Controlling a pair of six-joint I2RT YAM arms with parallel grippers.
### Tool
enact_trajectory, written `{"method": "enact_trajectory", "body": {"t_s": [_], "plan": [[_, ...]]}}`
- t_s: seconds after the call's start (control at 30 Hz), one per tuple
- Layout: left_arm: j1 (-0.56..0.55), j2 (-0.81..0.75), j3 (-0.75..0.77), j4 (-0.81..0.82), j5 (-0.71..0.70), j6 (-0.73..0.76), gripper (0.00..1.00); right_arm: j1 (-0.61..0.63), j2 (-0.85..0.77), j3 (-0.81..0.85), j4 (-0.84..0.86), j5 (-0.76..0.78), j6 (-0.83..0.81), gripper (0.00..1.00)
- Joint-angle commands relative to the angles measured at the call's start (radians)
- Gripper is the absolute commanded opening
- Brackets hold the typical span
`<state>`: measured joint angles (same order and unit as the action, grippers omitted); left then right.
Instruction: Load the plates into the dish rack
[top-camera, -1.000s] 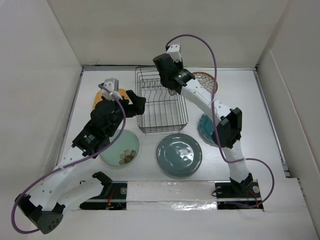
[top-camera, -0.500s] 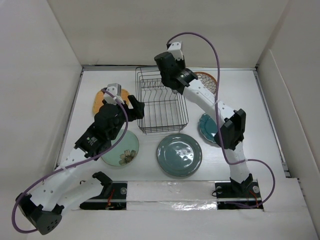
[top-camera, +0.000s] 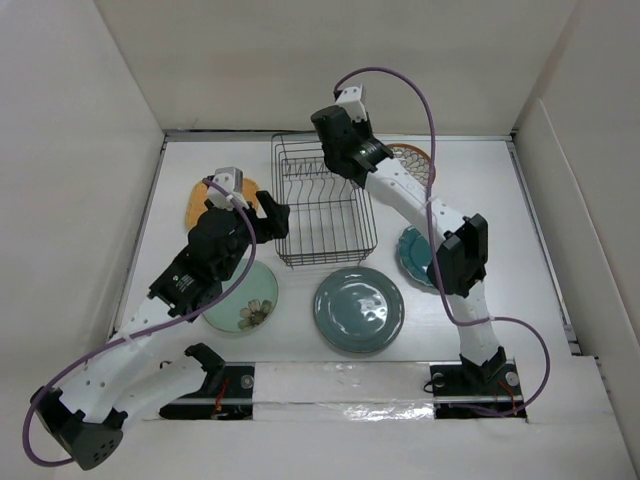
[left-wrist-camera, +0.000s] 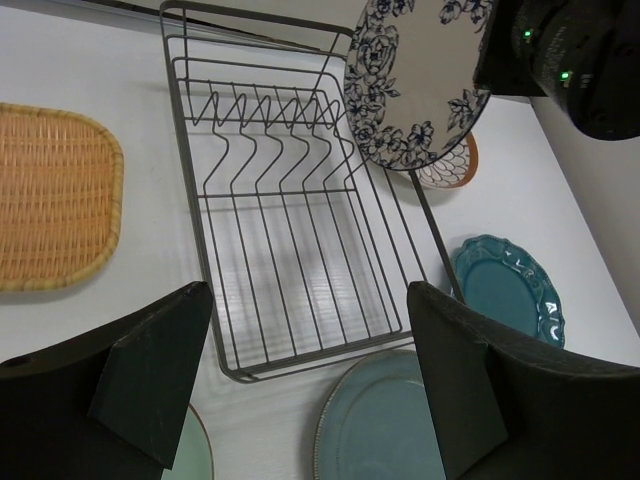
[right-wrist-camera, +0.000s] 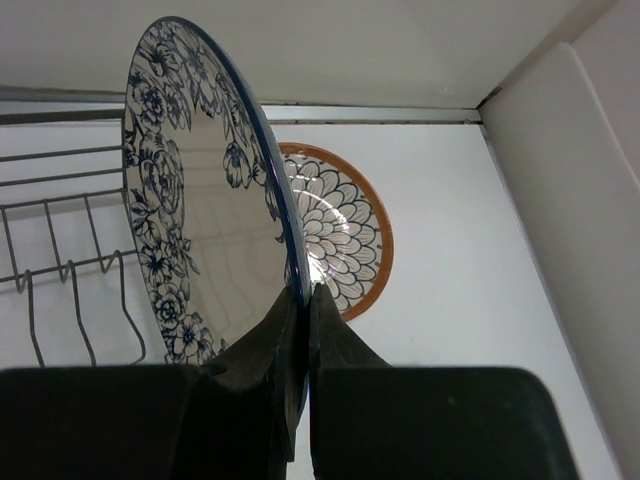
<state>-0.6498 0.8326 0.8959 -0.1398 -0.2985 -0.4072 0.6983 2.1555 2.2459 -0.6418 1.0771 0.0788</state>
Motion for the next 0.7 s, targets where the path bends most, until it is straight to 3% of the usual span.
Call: {"method": "enact_trajectory", "body": {"t_s": [0.0,0.3,0.67], "plan": [[-0.010,-0.013,-0.003,0.037,-0.013,0.018,0.77,0.000,-0.003,0.048,0.134,0.052,-0.028,0.00],[-0.019,-0.015,-0.006,0.037,-0.016,0.018,0.77,0.036,0.012,-0.057,0.171,0.046,-0.013,0.00],[-0.019,-0.023,-0.006,0.036,-0.016,0.015,0.77,0.058,0.020,-0.149,0.142,0.018,0.139,0.00]]}}
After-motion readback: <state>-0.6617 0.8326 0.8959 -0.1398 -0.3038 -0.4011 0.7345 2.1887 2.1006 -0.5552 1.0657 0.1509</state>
